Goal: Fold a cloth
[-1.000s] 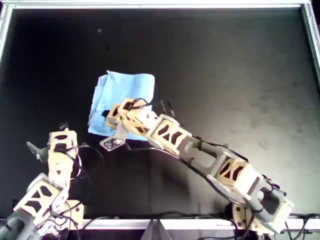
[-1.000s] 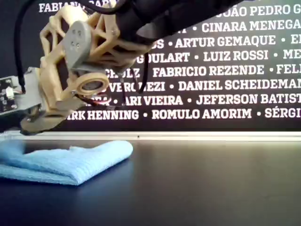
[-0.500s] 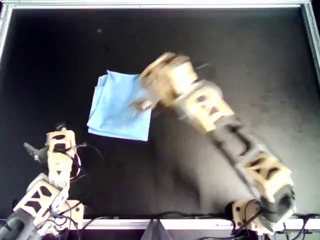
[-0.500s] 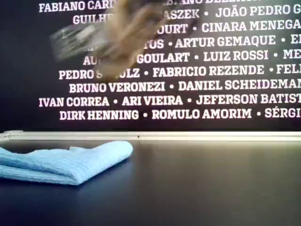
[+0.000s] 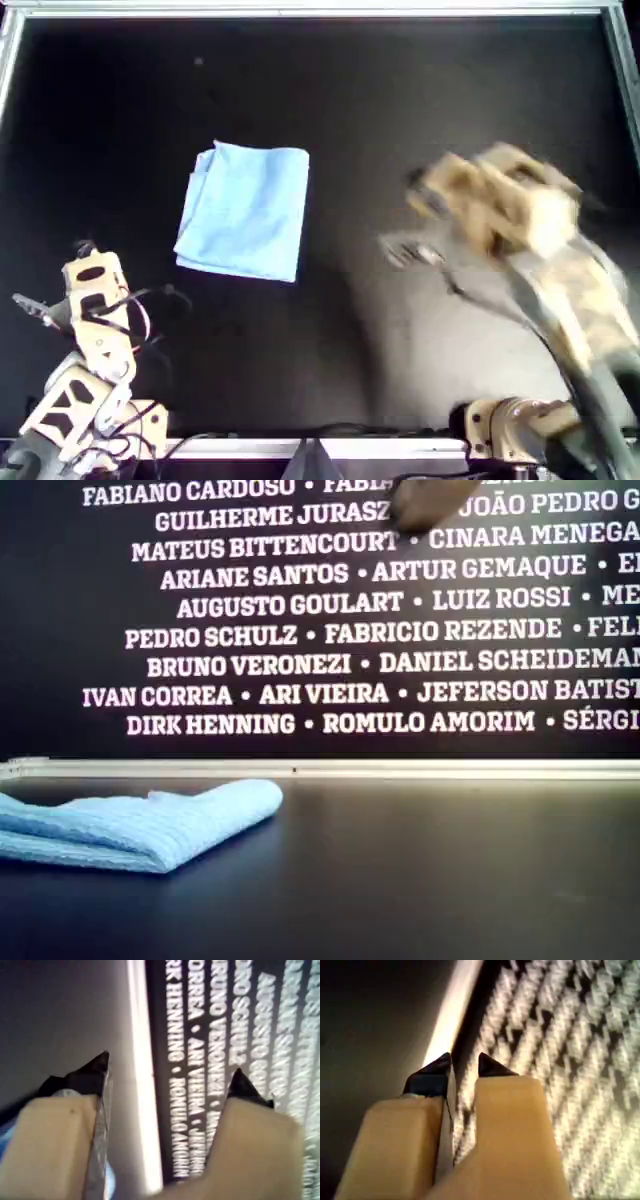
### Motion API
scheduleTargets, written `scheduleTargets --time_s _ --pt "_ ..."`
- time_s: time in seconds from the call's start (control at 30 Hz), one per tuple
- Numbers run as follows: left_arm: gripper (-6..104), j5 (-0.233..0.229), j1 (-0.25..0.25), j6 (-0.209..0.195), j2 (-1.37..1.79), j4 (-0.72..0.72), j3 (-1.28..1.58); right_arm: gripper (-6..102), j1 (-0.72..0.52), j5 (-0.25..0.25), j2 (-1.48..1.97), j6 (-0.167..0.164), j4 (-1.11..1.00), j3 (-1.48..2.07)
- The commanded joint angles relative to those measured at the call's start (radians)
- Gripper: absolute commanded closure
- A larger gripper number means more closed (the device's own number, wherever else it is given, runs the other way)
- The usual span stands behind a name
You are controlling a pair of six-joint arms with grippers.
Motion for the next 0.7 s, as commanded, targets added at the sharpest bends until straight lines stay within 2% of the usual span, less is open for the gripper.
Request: scheduleTargets --time_s 0.0,0.07,0.23,0.3,0.4,0.5,0.53,0.57,0.67 --pt "16 0.008 -0.025 0.061 0.018 -0.006 -0.023 79 -0.115 -0.003 0.276 -0.003 -0.072 0.146" --pt "16 0.008 -0.025 0.084 0.018 -0.006 -0.058 81 -0.183 -0.005 0.357 -0.003 -0.095 0.256" --pt "16 0.011 -0.026 0.078 0.015 -0.006 -0.137 91 -0.298 -0.018 0.557 -0.003 -0.167 0.488" --pt "16 0.034 -0.028 0.075 0.0 -0.006 -0.138 93 -0.307 -0.018 0.634 -0.003 -0.207 0.569" --pt "16 0.146 -0.026 0.075 -0.002 -0.006 -0.121 93 -0.31 -0.003 0.703 -0.003 -0.273 0.681" --pt "16 0.262 0.0 0.075 0.034 -0.006 -0.118 93 -0.328 -0.003 0.736 -0.003 -0.325 0.761" --pt "16 0.282 0.026 0.084 0.058 -0.006 -0.118 93 -0.339 -0.003 0.742 -0.003 -0.341 0.782" --pt "16 0.296 0.078 0.087 0.069 -0.006 -0.118 93 -0.348 -0.003 0.75 -0.003 -0.36 0.805" --pt "16 0.318 0.302 0.091 0.08 -0.005 -0.11 93 -0.382 -0.003 0.828 -0.003 -0.413 0.882"
